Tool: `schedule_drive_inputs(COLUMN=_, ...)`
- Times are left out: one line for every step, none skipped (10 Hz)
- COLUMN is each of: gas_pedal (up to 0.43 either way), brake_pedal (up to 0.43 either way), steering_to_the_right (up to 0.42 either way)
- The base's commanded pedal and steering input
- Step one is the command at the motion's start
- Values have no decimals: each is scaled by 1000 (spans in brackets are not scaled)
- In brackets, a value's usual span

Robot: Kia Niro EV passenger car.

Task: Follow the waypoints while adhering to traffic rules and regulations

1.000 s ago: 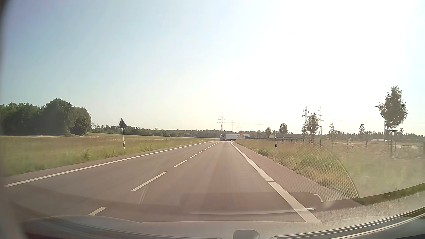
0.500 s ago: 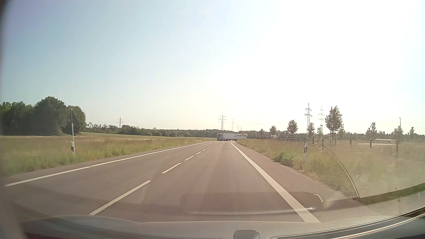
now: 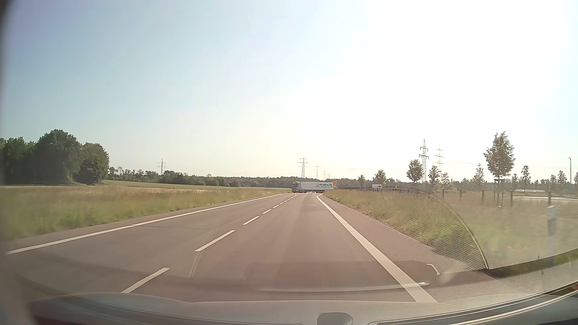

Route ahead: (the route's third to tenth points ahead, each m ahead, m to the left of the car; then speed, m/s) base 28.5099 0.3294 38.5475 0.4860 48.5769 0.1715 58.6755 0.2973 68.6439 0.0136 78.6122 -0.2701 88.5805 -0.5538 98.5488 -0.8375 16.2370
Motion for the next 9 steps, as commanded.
schedule_drive_inputs(gas_pedal=67, brake_pedal=18, steering_to_the_right=0)
schedule_drive_inputs(gas_pedal=67, brake_pedal=18, steering_to_the_right=0)
schedule_drive_inputs(gas_pedal=67, brake_pedal=18, steering_to_the_right=0)
schedule_drive_inputs(gas_pedal=67, brake_pedal=18, steering_to_the_right=0)
schedule_drive_inputs(gas_pedal=67, brake_pedal=18, steering_to_the_right=0)
schedule_drive_inputs(gas_pedal=67, brake_pedal=18, steering_to_the_right=0)
schedule_drive_inputs(gas_pedal=67, brake_pedal=18, steering_to_the_right=0)
schedule_drive_inputs(gas_pedal=67, brake_pedal=18, steering_to_the_right=0)
schedule_drive_inputs(gas_pedal=67, brake_pedal=18, steering_to_the_right=0)
